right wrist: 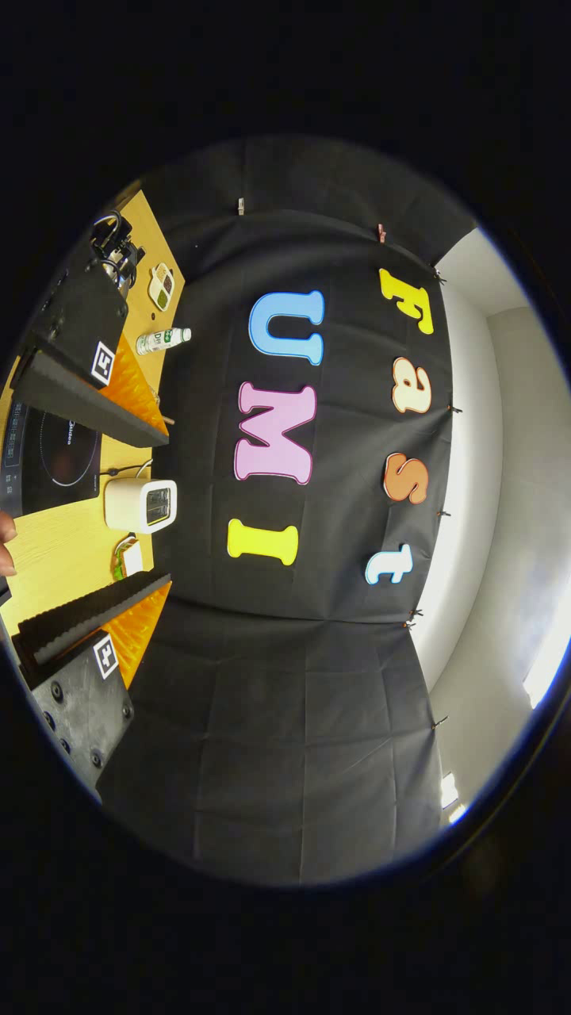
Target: First push the handle of the pot to place it horizontally, then grasp the pot with both hands and set it on the induction cooktop.
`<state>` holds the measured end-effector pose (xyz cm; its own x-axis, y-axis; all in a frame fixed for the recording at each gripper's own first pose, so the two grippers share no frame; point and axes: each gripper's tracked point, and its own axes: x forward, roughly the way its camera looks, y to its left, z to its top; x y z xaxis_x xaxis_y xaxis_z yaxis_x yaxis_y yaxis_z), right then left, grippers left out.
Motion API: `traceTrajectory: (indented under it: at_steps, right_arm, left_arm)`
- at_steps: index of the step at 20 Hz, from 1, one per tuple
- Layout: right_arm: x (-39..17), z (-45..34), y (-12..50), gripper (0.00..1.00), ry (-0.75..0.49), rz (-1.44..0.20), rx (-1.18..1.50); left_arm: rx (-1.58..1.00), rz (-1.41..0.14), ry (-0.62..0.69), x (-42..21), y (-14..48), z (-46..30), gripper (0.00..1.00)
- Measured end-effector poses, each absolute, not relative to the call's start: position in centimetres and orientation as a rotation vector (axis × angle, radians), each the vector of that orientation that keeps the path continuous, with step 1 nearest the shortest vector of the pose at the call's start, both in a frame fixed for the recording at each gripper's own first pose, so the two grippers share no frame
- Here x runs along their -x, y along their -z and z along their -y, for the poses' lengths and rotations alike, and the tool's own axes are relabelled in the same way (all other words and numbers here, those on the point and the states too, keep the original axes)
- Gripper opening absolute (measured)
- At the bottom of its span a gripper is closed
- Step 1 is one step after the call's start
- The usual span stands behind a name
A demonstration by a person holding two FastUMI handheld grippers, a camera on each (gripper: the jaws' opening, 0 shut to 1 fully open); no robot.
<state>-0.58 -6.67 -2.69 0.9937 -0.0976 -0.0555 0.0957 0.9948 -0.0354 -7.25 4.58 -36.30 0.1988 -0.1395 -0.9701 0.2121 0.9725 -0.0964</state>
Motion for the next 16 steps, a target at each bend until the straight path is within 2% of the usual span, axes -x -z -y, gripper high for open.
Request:
traceTrajectory:
  at_steps: [16]
  right_arm:
    - [-0.7, 10.2, 4.2, 0.98, 0.148, -0.091, 0.043]
  left_arm:
    - [-0.053, -1.325, 0.186, 0.1, 36.3, -0.4, 0.05]
